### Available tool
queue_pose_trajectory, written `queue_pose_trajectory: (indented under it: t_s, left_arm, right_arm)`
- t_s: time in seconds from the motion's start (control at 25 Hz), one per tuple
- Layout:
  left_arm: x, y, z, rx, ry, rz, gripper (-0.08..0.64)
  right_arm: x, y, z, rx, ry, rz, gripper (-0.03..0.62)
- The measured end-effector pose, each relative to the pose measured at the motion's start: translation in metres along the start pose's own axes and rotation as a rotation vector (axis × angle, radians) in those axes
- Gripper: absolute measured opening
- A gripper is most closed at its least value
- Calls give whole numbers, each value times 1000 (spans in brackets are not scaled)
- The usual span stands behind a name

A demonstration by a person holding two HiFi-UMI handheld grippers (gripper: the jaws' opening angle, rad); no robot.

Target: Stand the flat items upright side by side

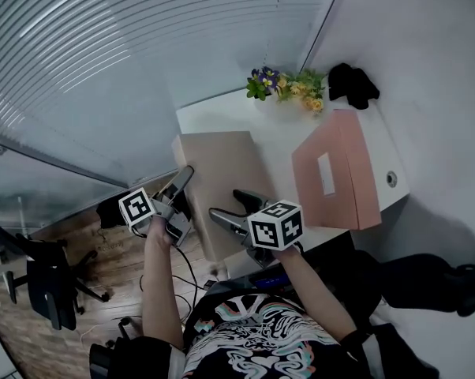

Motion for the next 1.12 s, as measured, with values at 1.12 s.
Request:
queue_pose_trajectory:
  t_s: [1.12]
  left_arm:
    - [-33, -67, 9, 20, -37, 132, 267]
  right_arm:
    - [46, -1, -34, -234, -229, -62, 339]
Point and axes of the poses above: the fingertips, and each gripper's own axes: x backward along the fingers, y to its left, z out of its underside, the point moved 8 cm from there along x, backward along the fingers, and after that the axes turned 4 degrees about -z, right-handed, at the moved point
